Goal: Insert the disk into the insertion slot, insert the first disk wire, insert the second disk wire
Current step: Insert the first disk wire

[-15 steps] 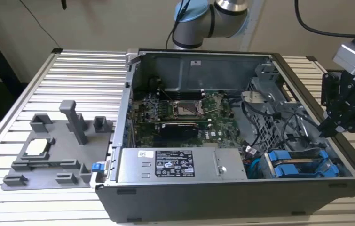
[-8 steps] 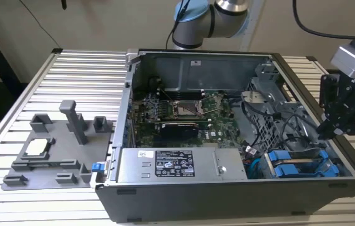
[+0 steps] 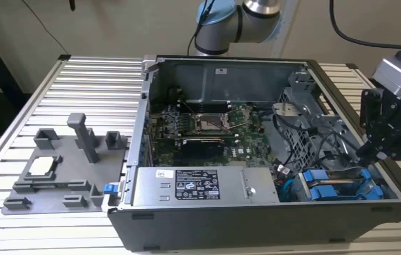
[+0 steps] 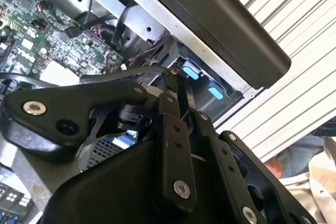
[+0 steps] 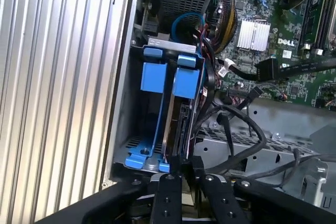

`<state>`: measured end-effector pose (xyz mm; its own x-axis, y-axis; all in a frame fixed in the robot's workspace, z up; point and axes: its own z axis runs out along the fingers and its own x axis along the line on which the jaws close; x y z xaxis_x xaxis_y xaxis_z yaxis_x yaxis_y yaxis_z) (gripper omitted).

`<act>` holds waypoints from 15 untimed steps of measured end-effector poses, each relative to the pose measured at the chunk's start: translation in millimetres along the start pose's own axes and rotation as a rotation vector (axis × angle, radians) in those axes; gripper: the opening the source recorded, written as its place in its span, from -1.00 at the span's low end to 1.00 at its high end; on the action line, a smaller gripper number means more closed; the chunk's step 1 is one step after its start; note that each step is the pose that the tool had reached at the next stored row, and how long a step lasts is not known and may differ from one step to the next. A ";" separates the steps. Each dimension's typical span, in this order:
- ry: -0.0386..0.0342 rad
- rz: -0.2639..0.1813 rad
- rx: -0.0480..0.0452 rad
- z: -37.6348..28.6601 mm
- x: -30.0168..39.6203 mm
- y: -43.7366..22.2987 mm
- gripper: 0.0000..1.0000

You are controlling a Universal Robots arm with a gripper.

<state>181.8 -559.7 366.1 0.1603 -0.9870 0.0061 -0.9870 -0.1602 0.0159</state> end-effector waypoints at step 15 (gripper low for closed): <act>-0.0043 0.000 0.0012 2.7 20.6 16.2 -0.62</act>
<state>169.0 -582.6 363.8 0.1603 -0.9871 0.0019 -0.9870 -0.1602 0.0147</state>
